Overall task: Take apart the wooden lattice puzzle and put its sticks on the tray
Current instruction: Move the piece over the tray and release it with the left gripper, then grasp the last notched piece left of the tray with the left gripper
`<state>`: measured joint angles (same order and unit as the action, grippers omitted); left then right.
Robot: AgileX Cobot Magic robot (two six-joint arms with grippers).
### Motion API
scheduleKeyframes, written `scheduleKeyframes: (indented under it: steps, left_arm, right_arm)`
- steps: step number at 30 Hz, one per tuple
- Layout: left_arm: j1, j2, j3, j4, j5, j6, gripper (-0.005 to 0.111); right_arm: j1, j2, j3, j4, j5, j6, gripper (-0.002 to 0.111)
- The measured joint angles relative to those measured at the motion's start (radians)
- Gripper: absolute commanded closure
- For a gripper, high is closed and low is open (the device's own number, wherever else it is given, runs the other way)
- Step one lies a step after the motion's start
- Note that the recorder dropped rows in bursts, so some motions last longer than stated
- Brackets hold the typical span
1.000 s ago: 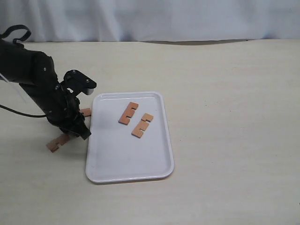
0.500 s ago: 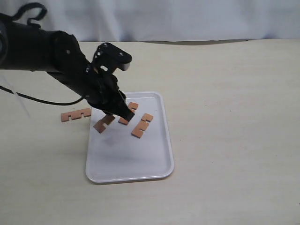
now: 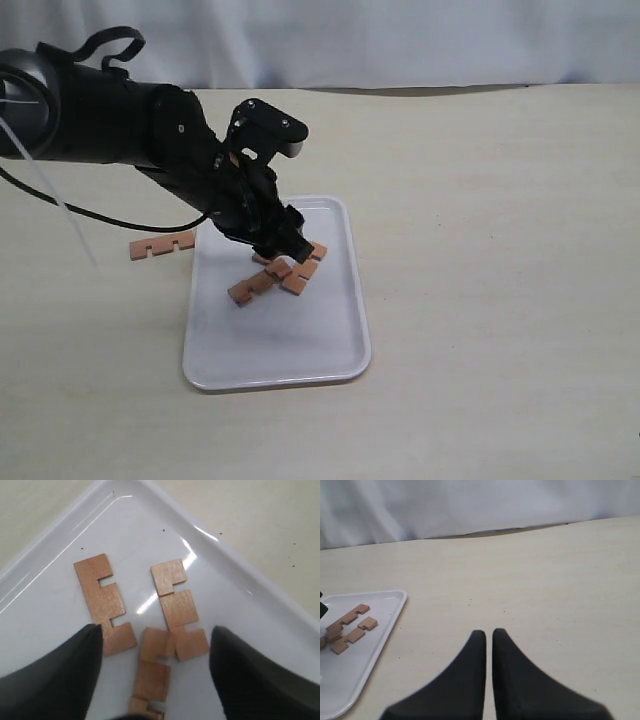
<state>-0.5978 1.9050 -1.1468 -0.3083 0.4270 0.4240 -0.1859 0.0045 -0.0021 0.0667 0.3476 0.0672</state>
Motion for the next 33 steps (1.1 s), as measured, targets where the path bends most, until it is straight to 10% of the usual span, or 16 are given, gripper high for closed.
scheduleKeyframes:
  steps: [9, 15, 24, 33]
  left_arm:
    - [0.004, -0.038, -0.127, 0.226, 0.264, 0.000, 0.039]
    - [0.140, -0.060, -0.160, 0.341, 0.368, 0.013, 0.040]
    - [0.395, 0.009, -0.160, 0.222, 0.438, 0.271, 0.040]
    - [0.409, 0.140, -0.160, 0.198, 0.411, 0.463, 0.040]
  right_arm:
    - [0.000, 0.000, 0.000, 0.000, 0.000, 0.000, 0.104]
    - [0.000, 0.000, 0.000, 0.000, 0.000, 0.000, 0.104]
    - [0.000, 0.000, 0.000, 0.000, 0.000, 0.000, 0.104]
    - [0.000, 0.000, 0.000, 0.000, 0.000, 0.000, 0.104]
